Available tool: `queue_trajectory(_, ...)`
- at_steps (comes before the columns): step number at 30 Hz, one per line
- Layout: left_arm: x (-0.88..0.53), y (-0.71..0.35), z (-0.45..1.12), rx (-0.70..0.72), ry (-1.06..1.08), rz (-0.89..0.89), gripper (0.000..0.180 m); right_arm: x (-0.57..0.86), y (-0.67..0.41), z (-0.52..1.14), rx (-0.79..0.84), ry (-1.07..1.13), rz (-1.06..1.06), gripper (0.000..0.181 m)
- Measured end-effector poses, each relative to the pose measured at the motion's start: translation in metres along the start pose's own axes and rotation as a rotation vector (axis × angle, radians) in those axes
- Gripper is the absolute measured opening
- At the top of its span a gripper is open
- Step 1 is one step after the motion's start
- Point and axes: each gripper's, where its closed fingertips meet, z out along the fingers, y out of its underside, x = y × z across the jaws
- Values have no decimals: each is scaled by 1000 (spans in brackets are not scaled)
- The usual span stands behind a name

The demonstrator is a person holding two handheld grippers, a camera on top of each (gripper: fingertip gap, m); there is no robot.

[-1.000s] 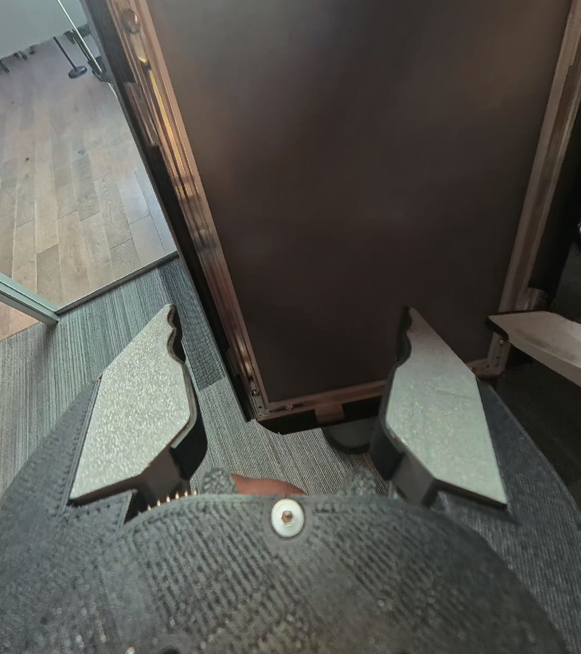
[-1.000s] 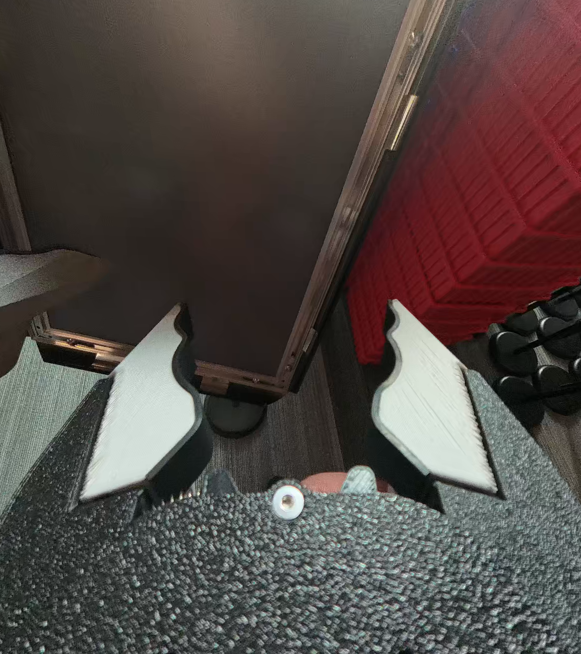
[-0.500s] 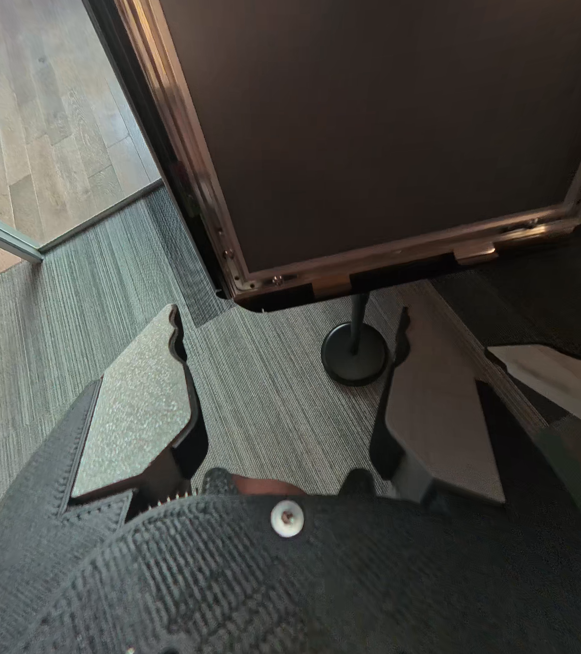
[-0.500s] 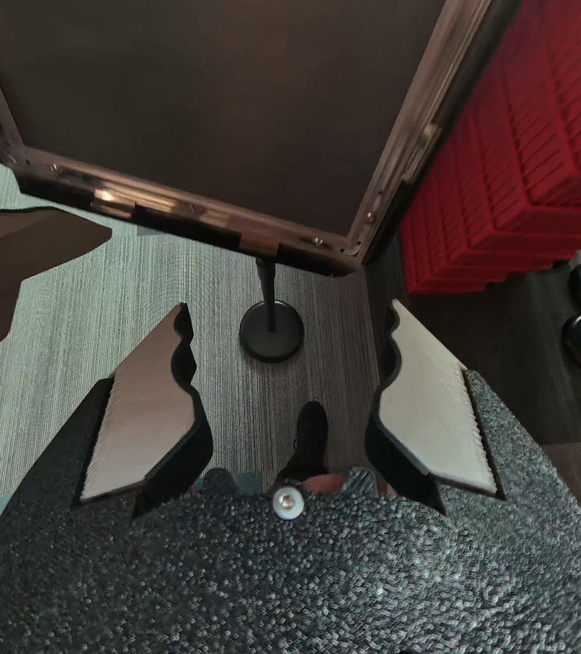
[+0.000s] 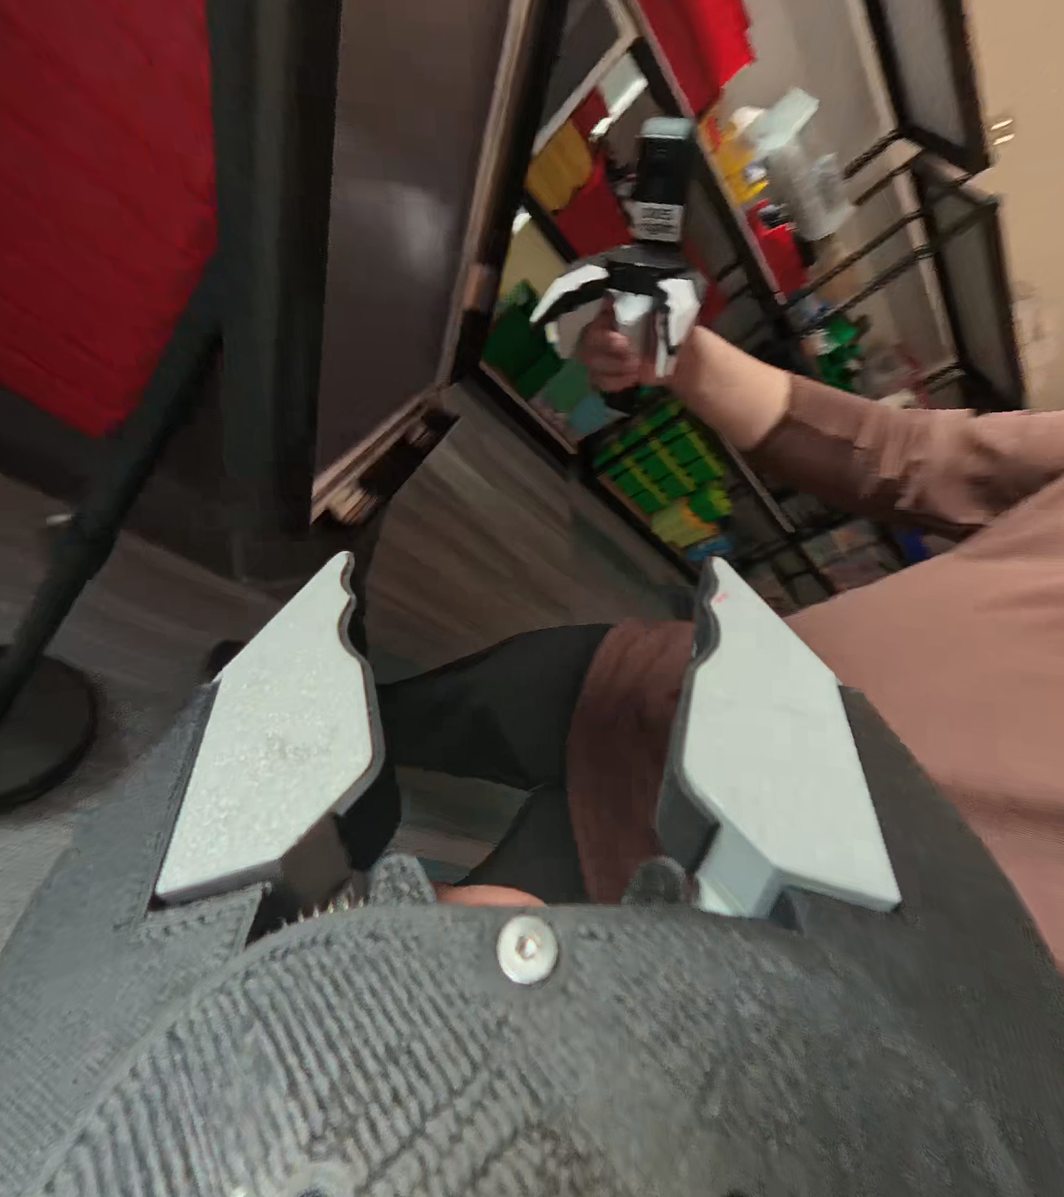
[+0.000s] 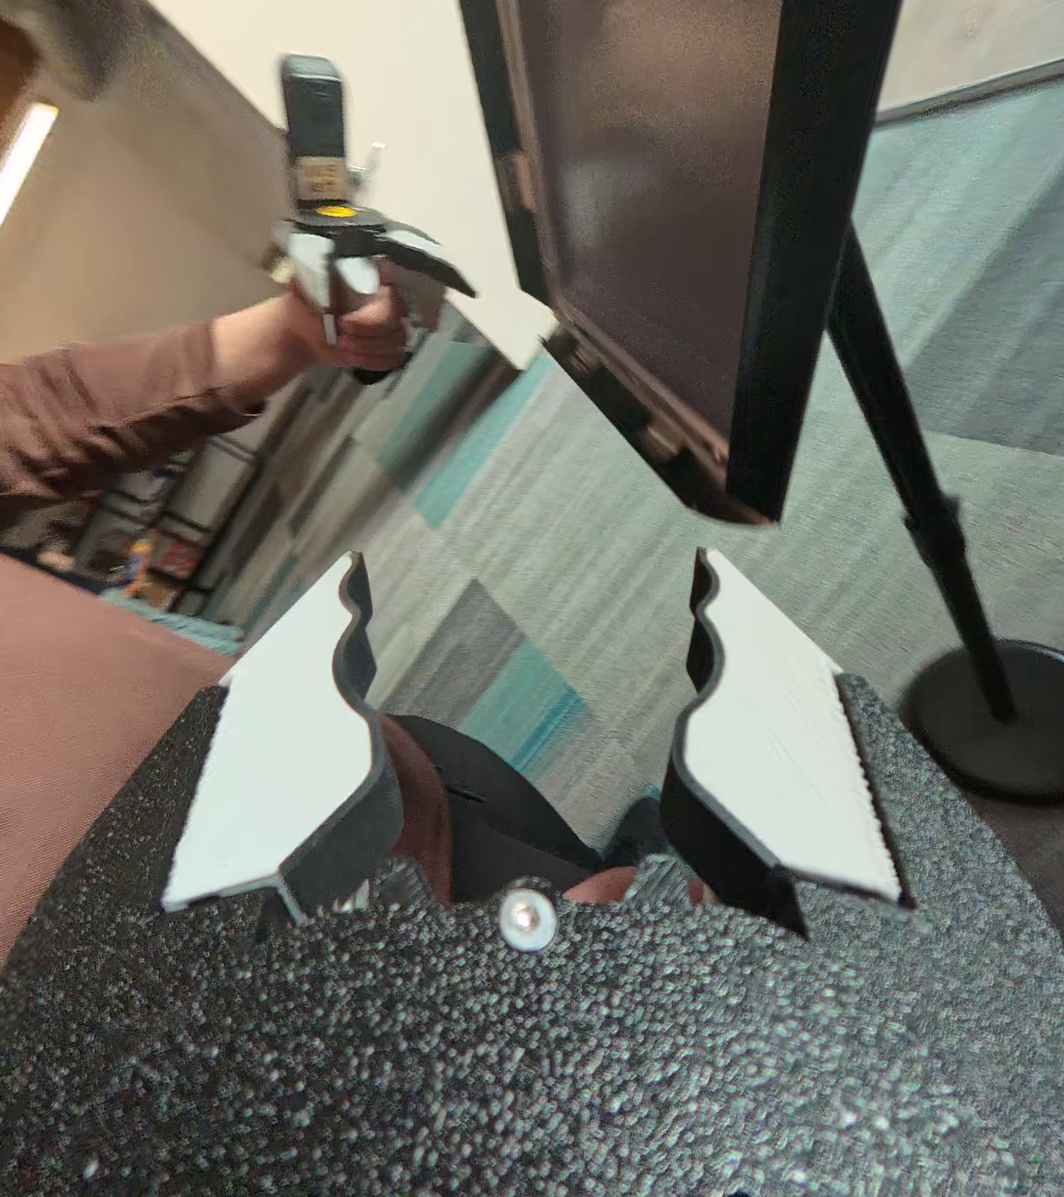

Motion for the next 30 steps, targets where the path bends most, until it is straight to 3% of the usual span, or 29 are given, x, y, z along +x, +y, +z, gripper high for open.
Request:
queue_trajectory(4,13,-83,0,-127,322,-167,105,-3,-100,-47,-120,-464,67,95)
queue_trajectory(7,-2,-125,0,-165,487,-350,53,28,-144,-66,-222,-671,185,85)
queue_trajectory(9,-8,-136,6,-206,503,-380,38,43,-144,-67,-339,-751,174,81)
queue_trajectory(11,-9,-143,5,-214,450,-378,55,61,-142,-64,-391,-728,110,81)
queue_trajectory(13,8,-150,-11,-166,405,-342,94,64,-153,-76,-364,-663,1,82)
queue_trajectory(16,38,-148,-45,-44,251,-298,93,70,-206,-126,-202,-273,-321,88)
queue_trajectory(18,28,-144,-64,70,-16,-290,96,83,-286,-198,10,198,-600,79)
queue_trajectory(20,17,-141,-82,166,-268,-279,100,89,-367,-302,143,712,-801,54)
queue_trajectory(21,18,-144,-86,205,-330,-277,100,86,-396,-350,147,915,-887,62)
queue_trajectory(24,38,-169,-72,248,-343,-195,85,88,-453,-445,26,1303,-1029,75)
queue_trajectory(26,46,-187,-53,194,-357,-119,91,101,-473,-476,-100,1440,-1115,74)
queue_trajectory(30,58,-222,-10,94,-319,-7,90,144,-476,-477,-365,1410,-1268,64)
